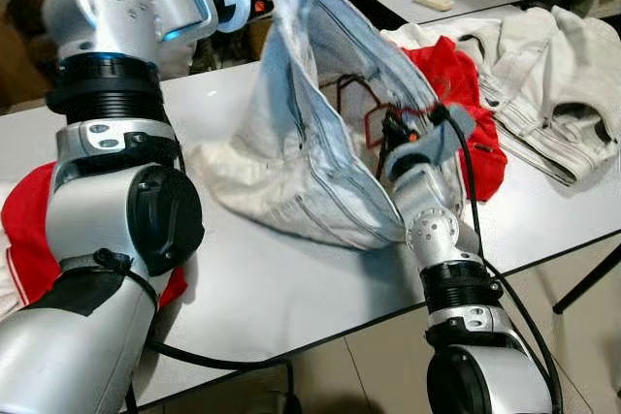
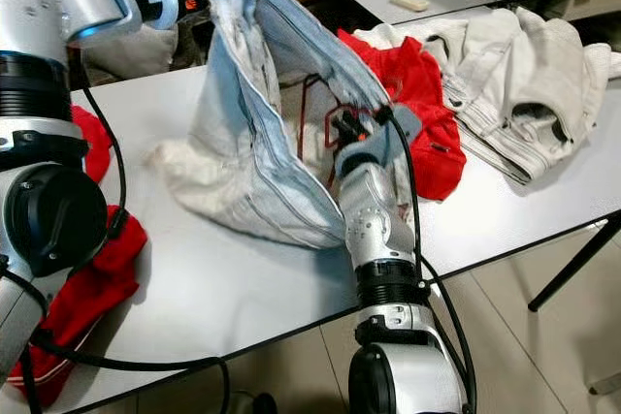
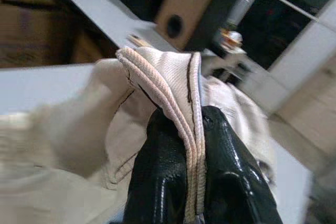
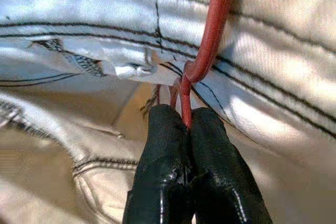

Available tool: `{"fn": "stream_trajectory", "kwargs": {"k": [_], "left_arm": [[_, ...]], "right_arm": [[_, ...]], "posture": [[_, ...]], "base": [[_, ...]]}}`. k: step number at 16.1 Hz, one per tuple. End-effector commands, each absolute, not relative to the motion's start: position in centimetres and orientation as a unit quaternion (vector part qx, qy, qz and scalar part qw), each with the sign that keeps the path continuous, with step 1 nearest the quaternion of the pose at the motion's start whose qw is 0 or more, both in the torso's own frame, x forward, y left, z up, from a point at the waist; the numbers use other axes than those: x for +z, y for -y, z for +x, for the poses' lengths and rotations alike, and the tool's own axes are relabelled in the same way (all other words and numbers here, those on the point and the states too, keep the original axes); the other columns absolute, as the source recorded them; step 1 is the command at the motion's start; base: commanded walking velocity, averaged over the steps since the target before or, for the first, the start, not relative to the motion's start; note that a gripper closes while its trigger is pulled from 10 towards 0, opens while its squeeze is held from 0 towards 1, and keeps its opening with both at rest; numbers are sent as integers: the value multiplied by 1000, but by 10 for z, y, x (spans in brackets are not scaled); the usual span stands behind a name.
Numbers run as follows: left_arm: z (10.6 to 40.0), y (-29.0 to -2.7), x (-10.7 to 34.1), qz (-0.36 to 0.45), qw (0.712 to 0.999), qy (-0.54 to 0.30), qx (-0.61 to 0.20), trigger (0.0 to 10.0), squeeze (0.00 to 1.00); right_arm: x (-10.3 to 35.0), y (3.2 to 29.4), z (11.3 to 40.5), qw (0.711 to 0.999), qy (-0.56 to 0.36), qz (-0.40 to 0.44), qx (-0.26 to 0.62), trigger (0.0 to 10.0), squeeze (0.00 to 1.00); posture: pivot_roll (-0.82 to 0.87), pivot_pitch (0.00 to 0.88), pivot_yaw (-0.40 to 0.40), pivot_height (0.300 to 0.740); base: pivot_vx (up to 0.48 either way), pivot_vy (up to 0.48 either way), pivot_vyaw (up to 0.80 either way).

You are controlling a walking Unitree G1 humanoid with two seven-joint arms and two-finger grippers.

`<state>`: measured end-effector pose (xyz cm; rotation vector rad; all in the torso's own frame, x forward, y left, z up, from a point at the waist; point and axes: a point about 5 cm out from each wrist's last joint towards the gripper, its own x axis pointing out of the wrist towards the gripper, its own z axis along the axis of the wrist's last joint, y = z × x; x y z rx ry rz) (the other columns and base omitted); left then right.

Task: Hang hanger

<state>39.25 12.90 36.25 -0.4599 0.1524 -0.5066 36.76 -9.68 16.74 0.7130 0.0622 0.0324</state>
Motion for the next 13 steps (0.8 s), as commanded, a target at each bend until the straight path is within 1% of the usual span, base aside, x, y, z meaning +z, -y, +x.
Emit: {"fn": "stream_trajectory", "kwargs": {"k": [1, 3, 4, 5, 6, 7, 8, 9, 10, 11, 13], "left_arm": [[396, -147, 383, -195, 961, -16, -195, 0, 0], [401, -162, 382, -134, 978, 5, -162, 0, 0], [404, -176, 377, -89, 987, 10, -134, 0, 0], [405, -180, 375, -75, 989, 11, -125, 0, 0], [408, -209, 358, -15, 997, -1, -79, 0, 0], [409, -233, 339, 15, 998, -26, -46, 0, 0], [408, -247, 323, 36, 998, -47, -26, 0, 0], [407, -252, 314, 40, 997, -59, -19, 0, 0], [405, -261, 289, 51, 994, -92, -16, 0, 0], [400, -269, 255, 77, 987, -137, -25, 0, 0], [397, -271, 232, 91, 982, -164, -38, 0, 0]], "right_arm": [[157, 56, 349, 916, -83, 387, 61, 10000, 0], [158, 66, 341, 914, -103, 383, 82, 10000, 0], [162, 73, 336, 916, -108, 374, 101, 10000, 0], [164, 74, 334, 916, -111, 369, 109, 10000, 0], [179, 78, 321, 910, -111, 364, 162, 10000, 0], [192, 81, 311, 907, -104, 355, 203, 10000, 0], [201, 84, 306, 907, -96, 349, 217, 10000, 0], [206, 86, 304, 905, -90, 349, 224, 10000, 0], [219, 90, 299, 896, -77, 363, 242, 10000, 0], [236, 95, 292, 890, -58, 366, 266, 10000, 0], [247, 100, 286, 889, -50, 360, 279, 10000, 0]], "posture": [[20, 0, 144, 740], [20, 0, 144, 740], [15, 0, 139, 740], [15, 0, 139, 740], [8, 0, 140, 740], [3, 0, 141, 740], [3, 0, 141, 740], [0, 0, 141, 740], [-5, 0, 137, 740], [-5, 0, 137, 740], [-25, 0, 135, 740]], "base": [[0, 0, 0], [0, 0, 0], [0, 0, 0], [0, 0, 0], [0, 0, 0], [0, 0, 0], [0, 0, 0], [0, 0, 0], [0, 0, 0], [0, 0, 0], [0, 0, 0]]}}
